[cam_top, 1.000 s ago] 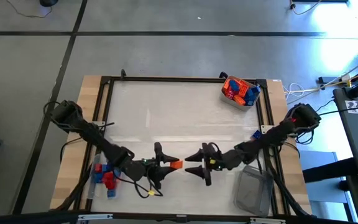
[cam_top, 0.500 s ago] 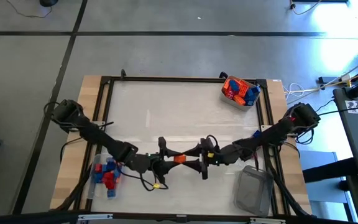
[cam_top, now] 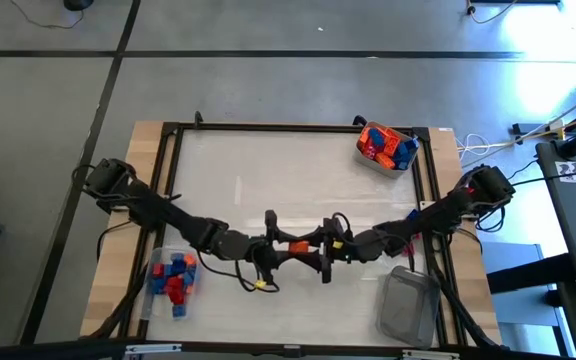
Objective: Sort blocks by size
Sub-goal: Put the orange game piece into the black bin
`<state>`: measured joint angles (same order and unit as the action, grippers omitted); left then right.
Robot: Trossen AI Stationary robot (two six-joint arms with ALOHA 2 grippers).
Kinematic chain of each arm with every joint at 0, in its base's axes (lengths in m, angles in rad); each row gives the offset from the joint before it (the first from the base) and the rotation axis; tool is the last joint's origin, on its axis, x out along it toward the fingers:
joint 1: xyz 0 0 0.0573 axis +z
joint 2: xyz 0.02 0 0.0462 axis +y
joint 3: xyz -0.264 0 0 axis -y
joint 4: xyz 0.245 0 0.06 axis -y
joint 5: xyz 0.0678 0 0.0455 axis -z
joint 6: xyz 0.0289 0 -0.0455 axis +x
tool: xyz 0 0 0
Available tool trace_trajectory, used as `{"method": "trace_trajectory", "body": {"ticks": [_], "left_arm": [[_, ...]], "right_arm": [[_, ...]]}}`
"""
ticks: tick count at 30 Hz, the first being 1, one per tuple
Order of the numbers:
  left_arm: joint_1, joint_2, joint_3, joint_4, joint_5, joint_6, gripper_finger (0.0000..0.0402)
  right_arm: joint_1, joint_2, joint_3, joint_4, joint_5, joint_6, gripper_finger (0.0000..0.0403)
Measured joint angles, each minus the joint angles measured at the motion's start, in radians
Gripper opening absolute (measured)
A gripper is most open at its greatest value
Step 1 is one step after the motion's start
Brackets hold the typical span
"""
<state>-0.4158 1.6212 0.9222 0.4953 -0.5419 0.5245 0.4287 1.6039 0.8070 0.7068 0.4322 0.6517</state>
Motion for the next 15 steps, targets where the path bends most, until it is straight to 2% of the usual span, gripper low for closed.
{"method": "trace_trajectory", "body": {"ticks": [5, 13, 15], "left_arm": [[-0.003, 0.0, 0.0, 0.002, 0.007, 0.004, 0.0137], [-0.009, 0.0, 0.0, -0.003, 0.005, 0.012, 0.0137], [-0.009, 0.0, 0.0, -0.003, 0.006, 0.01, 0.0138]], "right_arm": [[-0.013, 0.0, 0.0, 0.003, 0.002, 0.004, 0.0237], [-0.012, 0.0, 0.001, 0.005, -0.006, 0.01, 0.0118], [-0.01, 0.0, 0.001, 0.005, -0.005, 0.006, 0.0101]]}}
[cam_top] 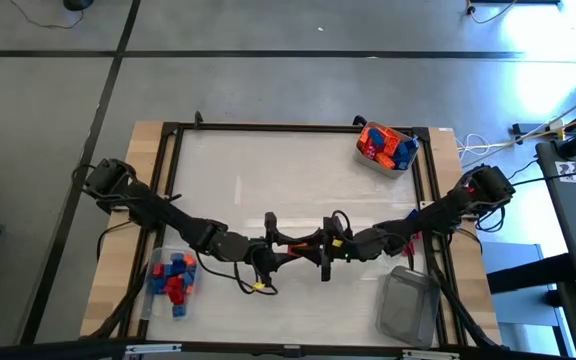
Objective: Sort blocks by size
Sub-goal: Put the orange game piece into the black bin
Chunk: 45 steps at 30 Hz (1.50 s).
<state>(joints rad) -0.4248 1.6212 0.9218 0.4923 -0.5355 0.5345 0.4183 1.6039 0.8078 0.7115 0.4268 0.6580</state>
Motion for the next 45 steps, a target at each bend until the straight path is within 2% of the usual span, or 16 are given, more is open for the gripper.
{"method": "trace_trajectory", "body": {"ticks": [12, 16, 20, 28, 31, 35, 39, 45], "left_arm": [[-0.005, 0.0, 0.001, 0.023, 0.0, -0.019, 0.0179], [-0.029, -0.007, 0.001, 0.003, -0.061, 0.01, 0.0201], [-0.075, -0.056, 0.001, -0.102, -0.137, -0.006, 0.0214], [-0.146, -0.104, 0.001, -0.361, -0.126, -0.244, 0.0211], [-0.144, -0.083, -0.003, -0.376, -0.066, -0.321, 0.0211], [-0.142, -0.046, -0.046, -0.263, 0.0, -0.339, 0.021], [-0.136, 0.014, -0.072, -0.144, 0.02, -0.344, 0.021], [-0.113, 0.119, -0.08, -0.009, 0.02, -0.352, 0.021]], "right_arm": [[0.0, 0.0, 0.0, -0.016, 0.016, -0.024, 0.011], [0.0, -0.004, 0.0, -0.013, 0.008, -0.037, 0.0102], [0.015, -0.048, 0.0, -0.047, 0.001, -0.049, 0.0106], [0.15, -0.26, 0.0, -0.364, 0.098, -0.078, 0.0102], [0.228, -0.347, 0.0, -0.56, 0.135, 0.024, 0.0104], [0.338, -0.421, 0.0, -0.78, 0.158, 0.194, 0.0104], [0.438, -0.431, 0.01, -0.887, 0.157, 0.343, 0.0103], [0.556, -0.383, 0.122, -1.126, 0.183, 0.561, 0.0103]]}}
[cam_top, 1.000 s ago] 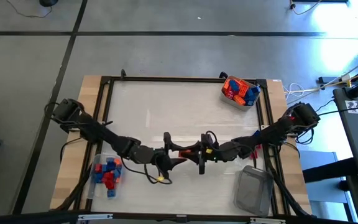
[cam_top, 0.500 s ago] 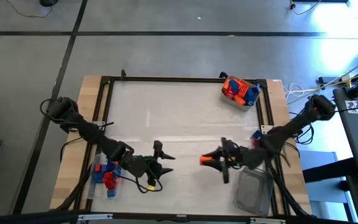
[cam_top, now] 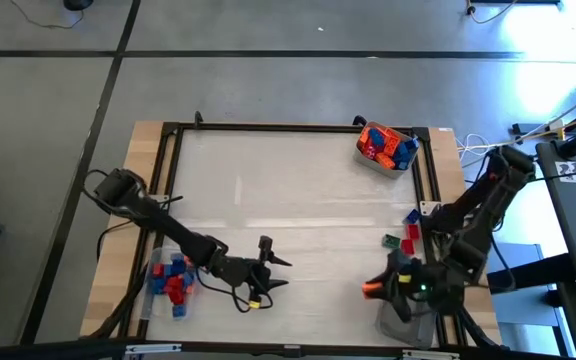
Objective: Sort blocks by size
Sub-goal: Put the orange game piece into the black bin, then put the green game piece into the black bin
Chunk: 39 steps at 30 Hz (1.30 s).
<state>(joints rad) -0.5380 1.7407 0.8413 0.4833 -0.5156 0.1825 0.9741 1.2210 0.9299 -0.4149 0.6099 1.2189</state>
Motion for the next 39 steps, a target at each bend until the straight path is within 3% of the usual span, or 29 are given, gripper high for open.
{"method": "trace_trajectory", "body": {"ticks": [5, 10, 14, 19, 26, 33, 36, 39], "left_arm": [[0.018, 0.058, 0.0, 0.064, 0.001, -0.013, 0.021], [0.031, 0.075, 0.0, 0.067, 0.001, -0.019, 0.021], [0.036, 0.075, 0.0, 0.079, 0.001, -0.018, 0.021], [0.036, 0.075, 0.0, 0.078, 0.001, -0.018, 0.021], [0.036, 0.075, 0.0, 0.075, 0.001, -0.018, 0.021], [0.037, 0.075, 0.0, 0.075, 0.001, 0.0, 0.021], [0.037, 0.075, 0.0, 0.075, 0.001, 0.0, 0.021], [0.037, 0.075, 0.0, 0.075, 0.001, 0.0, 0.021]], "right_arm": [[0.06, 0.068, 0.133, -0.292, -0.066, 0.25, 0.0102], [0.096, 0.162, 0.2, -0.571, -0.321, 0.553, 0.0102], [0.11, 0.245, 0.2, -0.623, -0.5, 0.659, 0.0102], [0.114, 0.339, 0.2, -0.603, -0.601, 0.66, 0.0119], [0.112, 0.375, 0.201, -0.656, -0.632, 0.671, 0.0169], [0.088, 0.319, 0.249, -0.666, -0.738, 0.705, 0.0236], [0.045, 0.289, 0.321, -0.69, -0.658, 0.638, 0.0254], [-0.011, 0.28, 0.401, -0.756, -0.506, 0.505, 0.0264]]}}
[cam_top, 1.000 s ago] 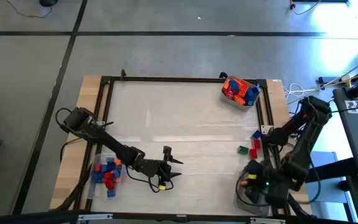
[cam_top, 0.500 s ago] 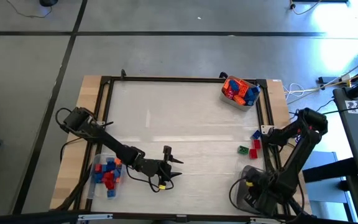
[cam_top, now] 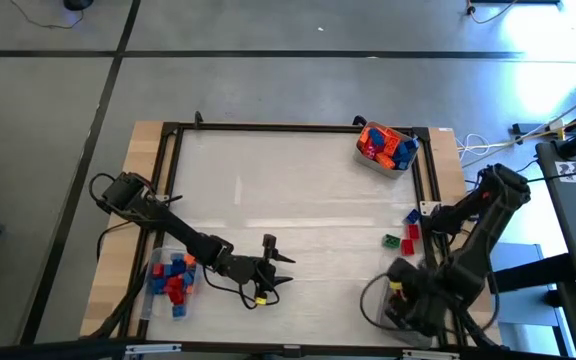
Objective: Sort blocks by size
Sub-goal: Put the green game piece into the black bin
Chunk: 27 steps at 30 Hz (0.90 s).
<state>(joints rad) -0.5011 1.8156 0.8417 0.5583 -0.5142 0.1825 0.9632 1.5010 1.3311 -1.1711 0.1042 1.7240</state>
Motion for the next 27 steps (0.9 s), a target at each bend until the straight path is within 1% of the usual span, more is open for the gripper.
{"method": "trace_trajectory", "body": {"ticks": [3, 7, 9, 10, 13, 17, 20, 24, 27], "left_arm": [[0.0, 0.0, 0.0, 0.0, 0.0, -0.002, 0.021], [0.0, 0.0, 0.0, -0.002, 0.0, -0.002, 0.021], [0.0, 0.0, 0.0, -0.008, 0.0, -0.003, 0.021], [0.0, 0.0, 0.0, -0.014, 0.0, -0.003, 0.021], [0.0, 0.0, 0.0, -0.036, 0.0, -0.013, 0.021], [0.0, 0.0, 0.0, -0.052, 0.0, -0.023, 0.021], [-0.001, 0.0, 0.0, -0.055, 0.0, -0.025, 0.021], [-0.002, 0.0, 0.0, -0.055, 0.002, -0.026, 0.021], [-0.002, 0.0, 0.0, -0.055, 0.014, -0.026, 0.021]], "right_arm": [[-0.057, -0.002, 0.05, -0.077, 0.13, -0.168, 0.0265], [-0.13, 0.001, 0.05, -0.184, 0.284, -0.398, 0.0255], [-0.17, 0.006, 0.05, -0.237, 0.337, -0.492, 0.0248], [-0.191, 0.008, 0.048, -0.255, 0.345, -0.515, 0.0243], [-0.262, 0.008, 0.023, -0.292, 0.301, -0.561, 0.0228], [-0.337, 0.008, -0.043, -0.286, 0.192, -0.668, 0.0212], [-0.384, 0.008, -0.112, -0.26, 0.121, -0.719, 0.0207], [-0.445, 0.008, -0.206, -0.227, 0.051, -0.738, 0.0214], [-0.485, 0.008, -0.275, -0.168, -0.017, -0.762, 0.0235]]}}
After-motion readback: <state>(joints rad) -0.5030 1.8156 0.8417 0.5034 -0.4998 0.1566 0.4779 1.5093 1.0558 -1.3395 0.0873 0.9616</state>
